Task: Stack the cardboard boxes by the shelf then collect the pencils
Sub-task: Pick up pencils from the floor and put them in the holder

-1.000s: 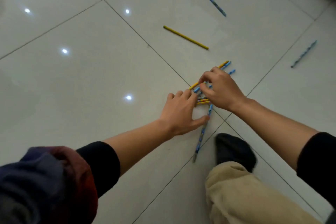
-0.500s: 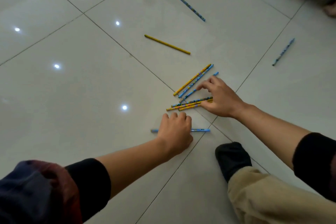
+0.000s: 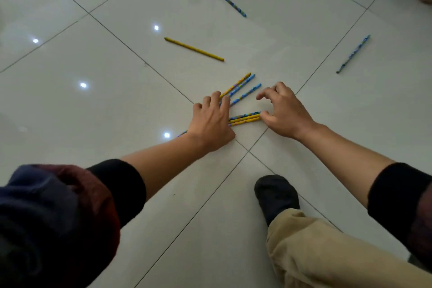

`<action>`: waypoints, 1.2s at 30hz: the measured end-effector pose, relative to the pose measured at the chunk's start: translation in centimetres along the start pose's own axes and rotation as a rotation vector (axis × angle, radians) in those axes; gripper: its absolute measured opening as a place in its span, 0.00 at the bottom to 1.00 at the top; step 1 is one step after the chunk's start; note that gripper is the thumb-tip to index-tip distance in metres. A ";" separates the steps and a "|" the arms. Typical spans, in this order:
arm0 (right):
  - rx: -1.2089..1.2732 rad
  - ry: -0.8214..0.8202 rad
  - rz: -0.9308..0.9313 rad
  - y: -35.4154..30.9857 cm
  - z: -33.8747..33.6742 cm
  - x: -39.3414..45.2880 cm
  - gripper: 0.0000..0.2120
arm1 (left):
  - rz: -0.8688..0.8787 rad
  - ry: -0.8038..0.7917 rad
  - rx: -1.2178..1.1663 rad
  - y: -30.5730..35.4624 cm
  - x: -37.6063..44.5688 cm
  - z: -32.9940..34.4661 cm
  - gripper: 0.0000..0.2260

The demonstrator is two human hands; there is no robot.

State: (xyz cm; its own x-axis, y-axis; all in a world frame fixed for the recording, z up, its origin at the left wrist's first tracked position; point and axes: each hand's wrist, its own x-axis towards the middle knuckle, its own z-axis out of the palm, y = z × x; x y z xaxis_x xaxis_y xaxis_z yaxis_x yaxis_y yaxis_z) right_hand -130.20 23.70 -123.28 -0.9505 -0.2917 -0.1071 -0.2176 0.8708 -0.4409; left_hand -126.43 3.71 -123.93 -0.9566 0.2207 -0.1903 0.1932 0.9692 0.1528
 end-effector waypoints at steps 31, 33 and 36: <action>-0.178 0.350 0.604 11.8 -1.4 8.3 0.26 | -0.258 0.049 -0.152 1.2 6.5 -0.4 0.09; -0.163 0.381 0.538 11.3 -0.9 8.6 0.23 | -0.282 0.068 -0.164 0.7 6.6 -0.4 0.10; -0.123 0.466 0.346 10.8 -0.2 8.5 0.18 | -0.326 0.076 -0.167 -0.1 6.7 -0.4 0.11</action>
State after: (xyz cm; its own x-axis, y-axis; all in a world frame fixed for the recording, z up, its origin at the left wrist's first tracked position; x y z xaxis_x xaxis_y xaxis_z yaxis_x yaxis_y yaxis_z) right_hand -140.69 30.72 -128.76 -0.9619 0.1974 0.1889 0.1244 0.9319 -0.3407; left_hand -132.99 5.11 -124.82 -0.9767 -0.1112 -0.1834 -0.1563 0.9547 0.2532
